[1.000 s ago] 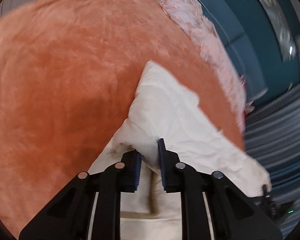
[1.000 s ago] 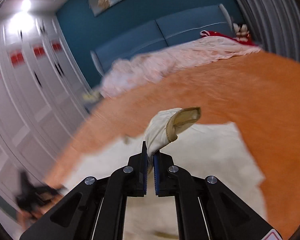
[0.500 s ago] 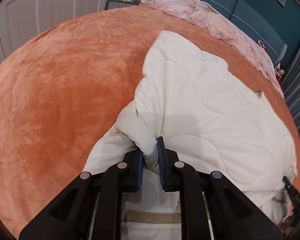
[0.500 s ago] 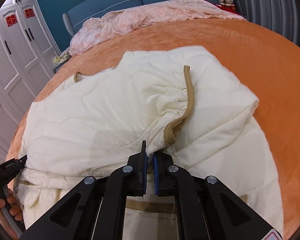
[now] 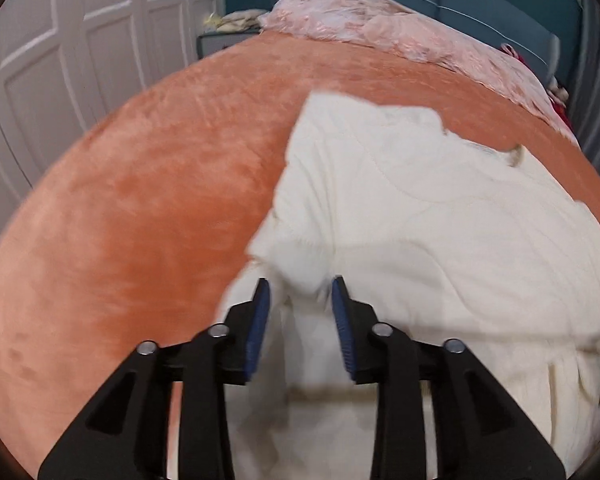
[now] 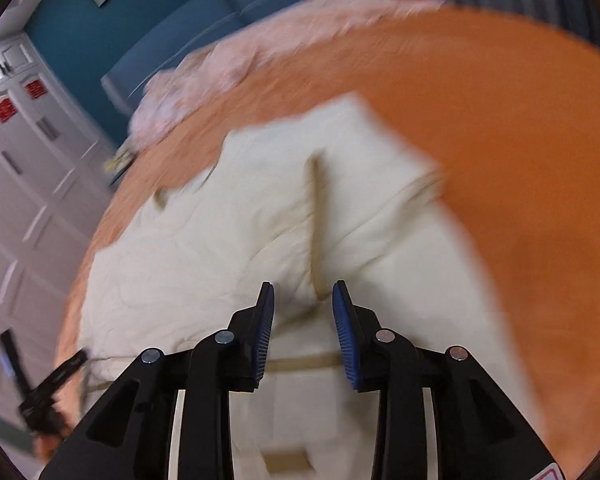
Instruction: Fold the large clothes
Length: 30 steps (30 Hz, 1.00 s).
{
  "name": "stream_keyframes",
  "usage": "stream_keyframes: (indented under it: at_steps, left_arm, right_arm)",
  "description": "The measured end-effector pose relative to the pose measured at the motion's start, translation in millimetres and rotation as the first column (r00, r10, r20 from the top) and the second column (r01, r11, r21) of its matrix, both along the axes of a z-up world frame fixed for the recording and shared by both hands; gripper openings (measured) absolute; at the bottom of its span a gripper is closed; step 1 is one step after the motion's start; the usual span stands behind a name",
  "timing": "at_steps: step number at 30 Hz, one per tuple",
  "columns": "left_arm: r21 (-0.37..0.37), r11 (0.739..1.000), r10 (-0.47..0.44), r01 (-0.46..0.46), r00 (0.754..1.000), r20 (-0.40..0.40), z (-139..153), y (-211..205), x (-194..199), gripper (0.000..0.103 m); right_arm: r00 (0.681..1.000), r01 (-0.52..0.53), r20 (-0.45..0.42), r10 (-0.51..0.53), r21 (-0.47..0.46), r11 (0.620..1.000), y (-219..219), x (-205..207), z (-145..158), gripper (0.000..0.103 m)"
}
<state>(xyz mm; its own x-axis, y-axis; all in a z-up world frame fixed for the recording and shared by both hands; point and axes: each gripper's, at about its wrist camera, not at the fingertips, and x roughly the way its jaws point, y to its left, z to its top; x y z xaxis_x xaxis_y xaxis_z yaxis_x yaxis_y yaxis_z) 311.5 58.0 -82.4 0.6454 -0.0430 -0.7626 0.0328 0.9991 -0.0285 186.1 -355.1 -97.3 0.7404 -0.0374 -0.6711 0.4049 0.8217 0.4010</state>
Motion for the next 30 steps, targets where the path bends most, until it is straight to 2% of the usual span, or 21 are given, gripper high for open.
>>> stream_keyframes:
  at_steps: [3, 5, 7, 11, 15, 17, 21, 30]
  left_arm:
    - [-0.012, 1.0, -0.024, 0.024, 0.999, 0.029, 33, 6, -9, 0.035]
    - [-0.021, 0.999, -0.035, 0.035, 0.998, 0.047, 52, -6, 1, 0.035]
    - [-0.049, 0.997, -0.052, 0.055, 0.998, 0.045, 56, -22, 15, 0.037]
    - [-0.051, 0.997, -0.067, 0.065, 0.997, -0.031, 30, -64, 52, 0.037]
    - [-0.039, 0.998, -0.052, 0.049, 0.996, -0.073, -6, -80, 62, 0.037]
    - [-0.038, 0.998, -0.052, 0.05, 0.997, -0.055, -16, -79, 57, 0.037]
    - [-0.009, 0.997, -0.07, 0.07, 0.997, 0.016, -29, -79, 41, 0.037]
    - [0.057, 0.997, -0.06, 0.055, 0.994, 0.092, -41, -86, 28, 0.038]
  right_arm:
    - [0.999, -0.016, 0.037, 0.021, -0.143, 0.99, 13, -8, 35, 0.031]
    - [0.996, -0.075, 0.035, 0.084, -0.196, 0.978, 31, 10, 50, 0.031]
    - [0.988, -0.144, 0.017, 0.153, -0.244, 0.959, 54, 40, 52, 0.031]
    - [0.972, -0.235, -0.066, 0.226, -0.251, 0.939, 80, 88, 26, 0.028]
    - [0.965, -0.254, -0.135, 0.227, -0.238, 0.937, 88, 96, -11, 0.027]
    - [0.967, -0.246, -0.128, 0.222, -0.22, 0.944, 86, 89, -26, 0.023]
    - [0.97, -0.237, -0.108, 0.218, -0.215, 0.947, 86, 73, -35, 0.023]
    - [0.973, -0.225, -0.109, 0.202, -0.275, 0.935, 93, 75, -44, 0.023]
